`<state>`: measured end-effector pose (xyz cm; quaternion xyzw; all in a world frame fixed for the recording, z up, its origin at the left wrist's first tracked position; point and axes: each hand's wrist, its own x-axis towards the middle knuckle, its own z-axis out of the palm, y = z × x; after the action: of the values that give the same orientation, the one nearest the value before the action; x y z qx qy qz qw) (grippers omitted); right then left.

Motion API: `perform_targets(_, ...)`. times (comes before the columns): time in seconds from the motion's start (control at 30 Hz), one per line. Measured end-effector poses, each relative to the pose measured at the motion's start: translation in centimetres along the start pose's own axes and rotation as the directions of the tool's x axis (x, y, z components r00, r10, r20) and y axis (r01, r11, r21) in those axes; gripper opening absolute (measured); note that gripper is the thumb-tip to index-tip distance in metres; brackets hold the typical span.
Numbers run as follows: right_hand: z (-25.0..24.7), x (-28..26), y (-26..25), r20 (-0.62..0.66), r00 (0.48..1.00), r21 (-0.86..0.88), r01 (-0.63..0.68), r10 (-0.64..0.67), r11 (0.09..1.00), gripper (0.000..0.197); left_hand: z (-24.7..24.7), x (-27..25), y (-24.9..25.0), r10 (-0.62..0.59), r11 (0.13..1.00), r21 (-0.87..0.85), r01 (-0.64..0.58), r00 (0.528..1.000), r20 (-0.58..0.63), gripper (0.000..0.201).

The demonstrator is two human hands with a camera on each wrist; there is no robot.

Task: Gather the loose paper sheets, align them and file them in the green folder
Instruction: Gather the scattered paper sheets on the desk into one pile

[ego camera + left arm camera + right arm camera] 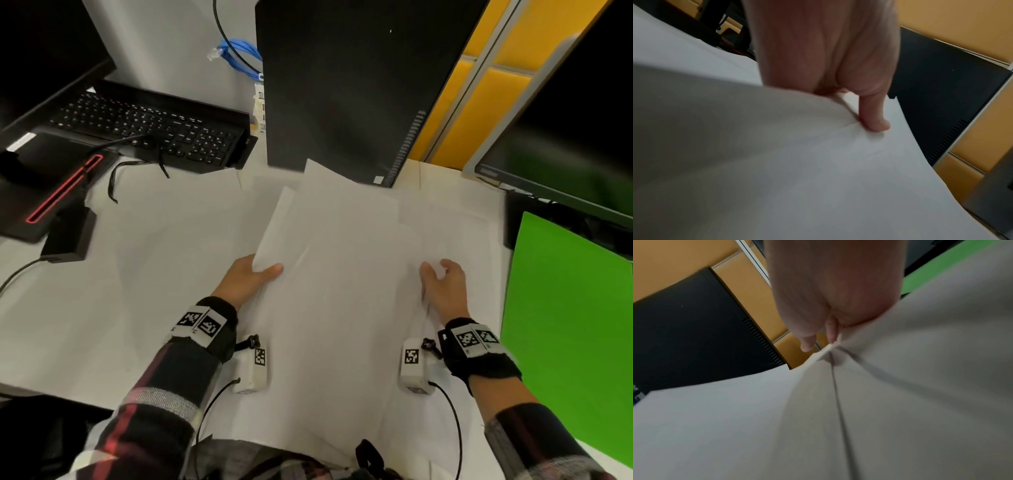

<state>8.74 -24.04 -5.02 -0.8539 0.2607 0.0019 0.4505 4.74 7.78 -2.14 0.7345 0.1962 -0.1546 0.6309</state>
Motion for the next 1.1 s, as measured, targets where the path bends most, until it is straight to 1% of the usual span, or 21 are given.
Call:
perform_targets(0.03,-0.2,0.0,-0.1,-0.004,0.999,-0.051,-0.043,0.043,0.998,0.059,0.0,0.0,0.0,-0.001,1.0,-0.028,0.001,1.0,0.004,0.036)
perform_targets(0.07,-0.5,0.1,-0.2,-0.013,0.997,-0.141,-0.083,0.082,0.986,0.062,0.0,-0.1,0.2,-0.001,0.999,-0.054,0.001,1.0,0.013,0.034)
perform_targets(0.13,-0.9,-0.1,-0.5,-0.029,0.993,-0.321,-0.114,0.111,0.94,0.063,-0.2,0.0,0.3,-0.015,0.995,-0.102,0.02,0.999,0.05,0.034)
perform_targets(0.2,-0.7,-0.4,-0.6,-0.042,0.998,-0.431,-0.068,0.055,0.9,0.063,0.1,-0.1,0.2,-0.003,0.996,-0.089,0.007,0.999,0.044,0.038)
perform_targets(0.23,-0.3,-0.6,-0.6,-0.049,0.999,-0.465,-0.034,0.012,0.885,0.062,0.5,-0.1,0.1,0.018,0.999,-0.047,-0.017,1.0,0.025,0.042)
perform_targets(0.3,0.6,-1.1,-0.4,-0.061,0.996,-0.512,0.028,-0.068,0.858,0.062,1.6,0.2,-1.0,0.08,0.994,0.077,-0.078,0.996,-0.027,0.057)
perform_targets(0.33,1.0,-1.5,-0.2,-0.07,0.994,-0.519,0.039,-0.087,0.854,0.064,2.2,0.1,-1.3,0.09,0.989,0.125,-0.083,0.995,-0.052,0.059)
perform_targets(0.37,1.2,-1.8,-0.1,-0.082,0.992,-0.514,0.039,-0.095,0.857,0.065,2.7,-0.3,-1.2,0.1,0.982,0.168,-0.084,0.991,-0.087,0.053)
perform_targets(0.43,1.0,-2.2,0.3,-0.107,0.991,-0.464,0.025,-0.085,0.885,0.066,3.2,-0.4,-1.5,0.139,0.965,0.244,-0.097,0.977,-0.16,0.048)
perform_targets(0.53,0.0,-1.9,0.8,-0.063,0.998,-0.276,0.008,-0.026,0.961,0.067,2.7,-0.4,-1.7,0.169,0.972,0.203,-0.122,0.957,-0.234,0.047)
perform_targets(0.57,-0.3,-1.6,0.8,-0.05,0.999,-0.205,-0.017,0.007,0.979,0.065,2.4,-0.4,-1.7,0.159,0.976,0.186,-0.115,0.958,-0.24,0.049)
perform_targets(0.6,-0.6,-1.3,0.6,-0.054,0.998,-0.173,-0.054,0.045,0.983,0.064,2.1,-0.3,-1.7,0.147,0.98,0.166,-0.108,0.96,-0.239,0.05)
perform_targets(0.7,-1.1,-0.4,0.0,-0.08,0.989,-0.257,-0.143,0.126,0.956,0.064,1.7,-0.2,-1.9,0.158,0.987,0.062,-0.148,0.967,-0.202,0.054)
perform_targets(0.77,-1.0,0.4,-0.2,-0.023,0.988,-0.248,-0.157,0.156,0.956,0.06,1.4,-0.2,-2.1,0.143,0.988,-0.021,-0.151,0.968,-0.207,0.058)
perform_targets(0.8,-0.9,0.7,-0.3,0.02,0.987,-0.217,-0.148,0.156,0.965,0.054,1.2,-0.1,-2.3,0.131,0.988,-0.054,-0.144,0.97,-0.204,0.06)
perform_targets(0.83,-0.9,0.9,-0.4,0.051,0.987,-0.188,-0.137,0.149,0.973,0.043,1.2,-0.2,-2.4,0.11,0.99,-0.066,-0.123,0.978,-0.175,0.062)
perform_targets(0.9,-0.9,1.0,-0.7,0.087,0.989,-0.155,-0.105,0.12,0.982,0.019,1.3,-0.1,-2.7,0.074,0.996,-0.043,-0.078,0.994,-0.086,0.068)
perform_targets(0.97,-1.1,0.8,-0.6,0.088,0.994,-0.142,-0.051,0.064,0.989,0.02,1.3,-0.1,-2.9,0.059,0.998,0.015,-0.059,0.998,-0.014,0.068)
perform_targets(1.03,-1.6,0.2,-0.1,0.096,0.995,-0.135,-0.004,0.017,0.991,0.021,0.9,-0.2,-3.1,0.067,0.998,0.009,-0.066,0.997,-0.035,0.064)
perform_targets(1.07,-1.8,-0.1,0.3,0.109,0.994,-0.119,0.02,-0.007,0.993,0.025,0.6,-0.3,-3.3,0.073,0.997,-0.023,-0.074,0.996,-0.058,0.063)
perform_targets(1.1,-2.1,-0.3,0.8,0.127,0.992,-0.096,0.041,-0.028,0.995,0.034,0.2,-0.5,-3.4,0.075,0.995,-0.06,-0.08,0.994,-0.084,0.063)
